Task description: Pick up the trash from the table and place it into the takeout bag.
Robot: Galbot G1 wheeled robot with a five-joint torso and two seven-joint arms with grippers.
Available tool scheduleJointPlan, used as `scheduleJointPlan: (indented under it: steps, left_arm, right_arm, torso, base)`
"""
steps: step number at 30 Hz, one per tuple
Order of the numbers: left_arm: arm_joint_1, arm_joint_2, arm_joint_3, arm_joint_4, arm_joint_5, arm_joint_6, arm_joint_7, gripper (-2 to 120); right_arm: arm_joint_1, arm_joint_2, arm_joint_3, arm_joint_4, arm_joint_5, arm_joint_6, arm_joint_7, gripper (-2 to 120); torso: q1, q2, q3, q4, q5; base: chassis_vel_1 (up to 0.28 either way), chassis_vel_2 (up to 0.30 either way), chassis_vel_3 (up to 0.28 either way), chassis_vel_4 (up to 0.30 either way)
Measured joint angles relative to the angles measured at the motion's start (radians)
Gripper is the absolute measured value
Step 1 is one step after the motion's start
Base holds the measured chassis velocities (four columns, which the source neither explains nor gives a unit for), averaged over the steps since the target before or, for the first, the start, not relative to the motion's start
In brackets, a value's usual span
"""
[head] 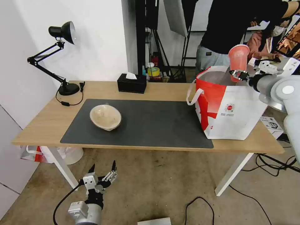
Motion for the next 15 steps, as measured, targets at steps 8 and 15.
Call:
scheduleJointPlan:
  steps: [8,15]
  left_arm:
    - [-0.007,-0.003,0.001,0.010,-0.002,0.000,-0.001,100]
    - [-0.006,-0.003,0.001,0.008,-0.002,0.001,-0.001,100]
  right_arm:
    - [0.037,0.011,-0.017,-0.018,-0.008,0.001,-0.009,50]
    - [0.018,0.027,-0.012,-0.014,-0.019,0.001,-0.011,50]
  torso:
    - [0.000,0.000,0.000,0.0000,-0.0001]
    - [0.000,0.000,0.000,0.0000,0.0000]
  base:
    - [0.000,0.000,0.000,0.000]
    - [0.000,0.000,0.000,0.000]
